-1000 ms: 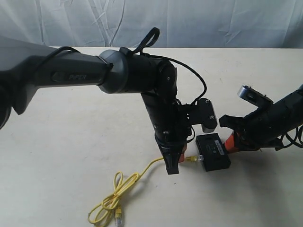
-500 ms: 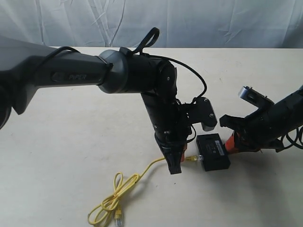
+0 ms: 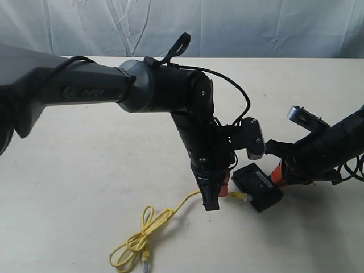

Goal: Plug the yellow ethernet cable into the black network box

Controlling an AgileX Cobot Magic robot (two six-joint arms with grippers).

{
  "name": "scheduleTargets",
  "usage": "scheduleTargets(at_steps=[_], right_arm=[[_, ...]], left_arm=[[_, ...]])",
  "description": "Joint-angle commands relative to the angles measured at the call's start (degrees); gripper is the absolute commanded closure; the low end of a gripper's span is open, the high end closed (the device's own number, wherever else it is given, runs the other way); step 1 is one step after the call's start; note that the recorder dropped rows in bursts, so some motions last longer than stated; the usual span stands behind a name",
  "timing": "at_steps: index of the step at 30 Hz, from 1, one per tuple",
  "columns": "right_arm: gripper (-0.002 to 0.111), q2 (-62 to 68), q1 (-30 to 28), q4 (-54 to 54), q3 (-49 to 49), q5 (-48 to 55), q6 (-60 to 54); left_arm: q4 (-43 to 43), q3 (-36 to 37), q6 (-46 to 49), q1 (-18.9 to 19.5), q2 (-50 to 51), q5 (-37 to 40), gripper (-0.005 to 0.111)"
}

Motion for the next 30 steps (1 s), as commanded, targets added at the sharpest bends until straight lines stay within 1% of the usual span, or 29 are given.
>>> scheduleTargets(at_steps=[1,4,7,9,12,18,25,30], right_arm=[[0.109,0.1,0.0,0.3,0.3,1.7,0.0],[0.109,0.1,0.0,0.3,0.3,1.8,0.8],[0.109,0.1,0.0,0.3,0.3,1.7,1.1],[0.109,0.0,0.0,0.3,0.3,1.4,1.5],[0.109,-0.5,0.0,0.5,0.3,0.8,1.5],[0.109,-1.4,0.0,0.5,0.3,0.1,1.5],[0.109,-1.3,0.0,0.5,0.3,-1.1,0.6],[0.109,-1.3,0.0,0.5,0.3,-1.2,-0.4]], left_arm=[[-1.2,-0.3,-1.0,-0.2,-0.8,-2.3,0.107],[1.7,-0.3,-4.6,-0.2,-0.8,-3.3,0.107],[7.3,-0.3,-10.4,-0.2,-0.8,-3.7,0.107],[9.6,-0.3,-12.8,-0.2,-0.8,-3.7,0.107],[10.4,-0.3,-13.8,-0.2,-0.8,-3.7,0.107],[10.3,-0.3,-13.4,-0.2,-0.8,-3.7,0.107],[6.9,-0.3,-7.5,-0.2,-0.8,-0.7,0.107],[5.4,-0.3,-6.3,-0.2,-0.8,-0.7,0.107]])
